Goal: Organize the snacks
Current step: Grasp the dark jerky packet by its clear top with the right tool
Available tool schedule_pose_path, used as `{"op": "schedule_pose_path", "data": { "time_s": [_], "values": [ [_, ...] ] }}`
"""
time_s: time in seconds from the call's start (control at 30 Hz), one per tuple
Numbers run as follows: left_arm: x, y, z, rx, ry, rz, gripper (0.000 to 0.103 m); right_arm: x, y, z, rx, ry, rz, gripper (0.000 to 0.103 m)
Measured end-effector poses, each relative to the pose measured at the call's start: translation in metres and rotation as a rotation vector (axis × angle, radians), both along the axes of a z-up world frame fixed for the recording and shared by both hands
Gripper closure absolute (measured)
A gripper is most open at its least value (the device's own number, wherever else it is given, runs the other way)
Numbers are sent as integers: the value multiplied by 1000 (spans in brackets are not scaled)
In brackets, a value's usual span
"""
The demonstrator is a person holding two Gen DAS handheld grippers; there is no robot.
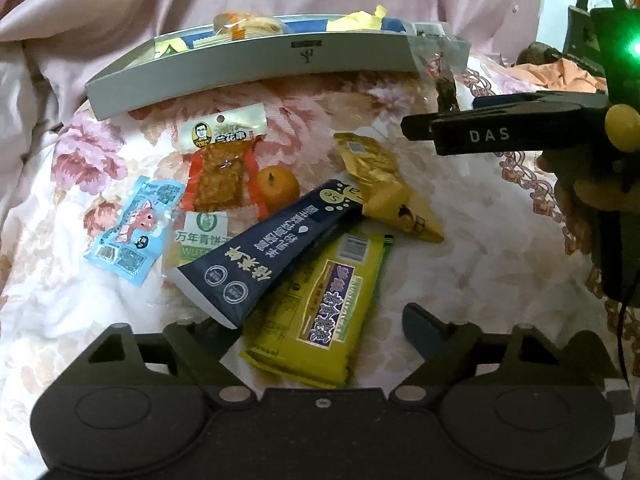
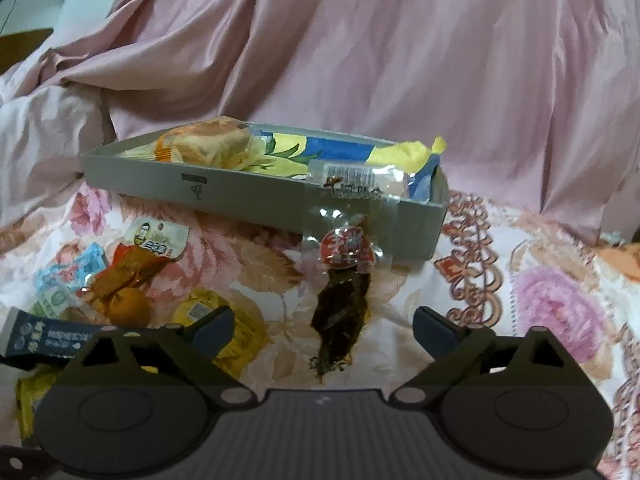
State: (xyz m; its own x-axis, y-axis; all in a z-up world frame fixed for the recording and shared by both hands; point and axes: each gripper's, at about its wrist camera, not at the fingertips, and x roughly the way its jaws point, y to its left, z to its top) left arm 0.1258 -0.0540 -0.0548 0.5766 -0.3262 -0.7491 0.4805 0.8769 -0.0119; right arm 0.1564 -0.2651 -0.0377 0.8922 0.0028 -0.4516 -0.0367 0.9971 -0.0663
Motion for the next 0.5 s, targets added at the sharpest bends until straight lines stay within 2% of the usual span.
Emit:
{"op": "schedule_pose_path", "data": {
  "time_s": [0.2,0.3,0.37,0.4,0.5],
  "values": [
    [-3,-2,-2,-13,5,-18,31,4,1,-2,19,-7,29,17],
    [-3,-2,-3,-34,19,-25,41,8,0,-4,24,12,19,27],
    [-4,-2,-2,-42,19,-24,43,10,-1,-5,25,24,4,38],
    [-5,-2,-2,-43,19,-27,46,11,-2,-5,31,31,0,49],
    [-6,-3,0,-62,28,-34,51,12,-4,-5,45,51,-9,52]
  ]
}}
